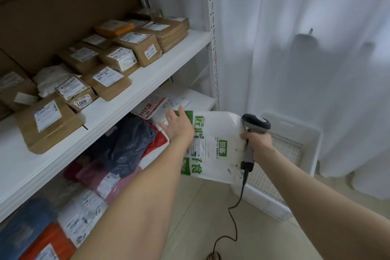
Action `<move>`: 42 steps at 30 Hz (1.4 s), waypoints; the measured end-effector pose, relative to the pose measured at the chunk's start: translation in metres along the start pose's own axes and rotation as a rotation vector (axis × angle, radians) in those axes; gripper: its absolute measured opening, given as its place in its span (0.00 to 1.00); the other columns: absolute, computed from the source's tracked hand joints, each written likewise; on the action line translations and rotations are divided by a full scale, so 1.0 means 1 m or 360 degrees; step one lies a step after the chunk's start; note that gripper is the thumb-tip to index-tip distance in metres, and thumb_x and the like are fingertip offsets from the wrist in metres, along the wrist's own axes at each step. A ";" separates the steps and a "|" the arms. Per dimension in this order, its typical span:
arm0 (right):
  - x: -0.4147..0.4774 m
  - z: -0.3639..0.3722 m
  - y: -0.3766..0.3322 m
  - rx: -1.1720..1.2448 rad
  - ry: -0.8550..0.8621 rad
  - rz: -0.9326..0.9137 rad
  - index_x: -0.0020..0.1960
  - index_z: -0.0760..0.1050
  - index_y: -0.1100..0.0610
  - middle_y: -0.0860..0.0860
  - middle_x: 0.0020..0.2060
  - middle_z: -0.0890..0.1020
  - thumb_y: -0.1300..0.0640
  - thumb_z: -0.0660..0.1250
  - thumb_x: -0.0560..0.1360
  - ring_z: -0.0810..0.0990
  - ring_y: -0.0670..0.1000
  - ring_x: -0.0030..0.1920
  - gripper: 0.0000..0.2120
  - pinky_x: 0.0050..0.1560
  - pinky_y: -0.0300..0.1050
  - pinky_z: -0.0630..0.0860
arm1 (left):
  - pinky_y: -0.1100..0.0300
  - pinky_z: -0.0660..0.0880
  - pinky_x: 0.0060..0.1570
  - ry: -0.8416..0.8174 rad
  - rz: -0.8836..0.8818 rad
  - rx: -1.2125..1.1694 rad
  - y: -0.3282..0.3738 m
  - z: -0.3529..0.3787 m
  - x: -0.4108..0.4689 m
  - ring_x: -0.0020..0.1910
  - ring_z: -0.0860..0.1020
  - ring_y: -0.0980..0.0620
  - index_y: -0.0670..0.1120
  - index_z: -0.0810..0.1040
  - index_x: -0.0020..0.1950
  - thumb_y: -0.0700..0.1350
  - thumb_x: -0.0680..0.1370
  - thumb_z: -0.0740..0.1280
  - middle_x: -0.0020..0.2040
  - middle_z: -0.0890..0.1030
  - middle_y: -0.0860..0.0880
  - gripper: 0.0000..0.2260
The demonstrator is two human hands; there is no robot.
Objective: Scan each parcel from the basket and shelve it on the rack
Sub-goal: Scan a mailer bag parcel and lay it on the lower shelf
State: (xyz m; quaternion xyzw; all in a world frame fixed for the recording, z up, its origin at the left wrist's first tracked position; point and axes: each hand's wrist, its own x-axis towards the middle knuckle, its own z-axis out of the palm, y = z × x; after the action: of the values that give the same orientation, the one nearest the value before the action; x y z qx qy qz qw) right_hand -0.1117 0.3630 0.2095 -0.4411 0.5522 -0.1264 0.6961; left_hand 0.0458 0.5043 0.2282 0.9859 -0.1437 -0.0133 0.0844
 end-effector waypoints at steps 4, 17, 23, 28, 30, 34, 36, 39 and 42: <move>0.008 0.018 0.000 0.0270 0.0095 0.0109 0.57 0.69 0.60 0.56 0.45 0.78 0.63 0.72 0.71 0.79 0.58 0.47 0.18 0.56 0.58 0.77 | 0.46 0.66 0.68 -0.0407 -0.0820 -0.0934 -0.011 0.009 -0.007 0.72 0.63 0.40 0.41 0.49 0.78 0.58 0.73 0.71 0.75 0.59 0.38 0.45; 0.027 0.061 0.030 0.0154 0.0053 0.0064 0.63 0.72 0.62 0.53 0.39 0.74 0.65 0.69 0.73 0.77 0.55 0.43 0.19 0.44 0.48 0.75 | 0.44 0.75 0.59 -0.0631 -0.1295 -0.2008 -0.058 0.057 -0.023 0.58 0.78 0.41 0.37 0.70 0.61 0.33 0.75 0.69 0.60 0.78 0.38 0.17; 0.018 0.085 0.052 -0.0180 -0.0192 -0.0019 0.51 0.72 0.58 0.51 0.38 0.72 0.65 0.71 0.72 0.74 0.54 0.45 0.11 0.48 0.48 0.71 | 0.46 0.74 0.61 -0.0537 -0.1305 -0.1846 -0.107 0.069 -0.032 0.61 0.76 0.41 0.37 0.70 0.65 0.34 0.76 0.66 0.64 0.77 0.39 0.18; -0.005 0.119 0.081 -0.0376 -0.0427 0.0016 0.52 0.74 0.59 0.52 0.41 0.76 0.66 0.73 0.70 0.75 0.58 0.50 0.14 0.54 0.52 0.73 | 0.42 0.71 0.63 -0.0509 -0.1373 -0.1837 -0.153 0.055 -0.058 0.63 0.74 0.39 0.38 0.69 0.67 0.34 0.78 0.65 0.65 0.75 0.40 0.17; -0.015 0.131 0.093 -0.0424 -0.0479 0.0043 0.51 0.75 0.59 0.52 0.40 0.76 0.65 0.73 0.69 0.75 0.58 0.49 0.12 0.54 0.51 0.74 | 0.42 0.70 0.64 -0.0548 -0.1399 -0.1874 -0.171 0.043 -0.069 0.64 0.74 0.40 0.38 0.71 0.67 0.34 0.79 0.63 0.65 0.76 0.41 0.15; -0.034 0.154 0.120 -0.0545 -0.0601 0.0116 0.52 0.74 0.62 0.52 0.37 0.73 0.67 0.72 0.70 0.74 0.57 0.46 0.12 0.49 0.49 0.71 | 0.46 0.72 0.62 -0.0533 -0.1464 -0.1852 -0.213 0.021 -0.087 0.62 0.76 0.42 0.39 0.74 0.63 0.34 0.79 0.64 0.63 0.78 0.42 0.13; -0.045 0.167 0.132 -0.0658 -0.0610 0.0130 0.53 0.73 0.63 0.53 0.36 0.73 0.68 0.71 0.71 0.74 0.56 0.44 0.12 0.48 0.47 0.70 | 0.49 0.74 0.59 -0.0529 -0.1536 -0.1807 -0.233 0.015 -0.094 0.62 0.77 0.43 0.38 0.74 0.63 0.36 0.79 0.65 0.62 0.78 0.43 0.13; -0.059 0.189 0.153 -0.0749 -0.0565 0.0131 0.60 0.74 0.66 0.55 0.43 0.76 0.68 0.70 0.73 0.74 0.56 0.47 0.17 0.48 0.46 0.71 | 0.45 0.72 0.63 -0.0485 -0.1573 -0.1819 -0.266 0.015 -0.101 0.61 0.77 0.42 0.39 0.75 0.59 0.35 0.77 0.68 0.61 0.79 0.42 0.11; -0.070 0.214 0.178 -0.0729 -0.0489 0.0113 0.63 0.73 0.67 0.56 0.48 0.75 0.68 0.68 0.74 0.73 0.55 0.49 0.17 0.52 0.47 0.72 | 0.48 0.73 0.61 -0.0449 -0.1590 -0.1748 -0.300 0.028 -0.105 0.59 0.77 0.42 0.38 0.73 0.64 0.37 0.75 0.71 0.60 0.79 0.42 0.18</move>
State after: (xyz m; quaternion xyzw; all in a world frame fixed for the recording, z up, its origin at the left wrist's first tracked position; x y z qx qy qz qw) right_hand -0.0042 0.6137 0.1209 -0.5814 0.4694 0.0946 0.6578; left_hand 0.0279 0.8135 0.1502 0.7389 0.3383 -0.2458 0.5283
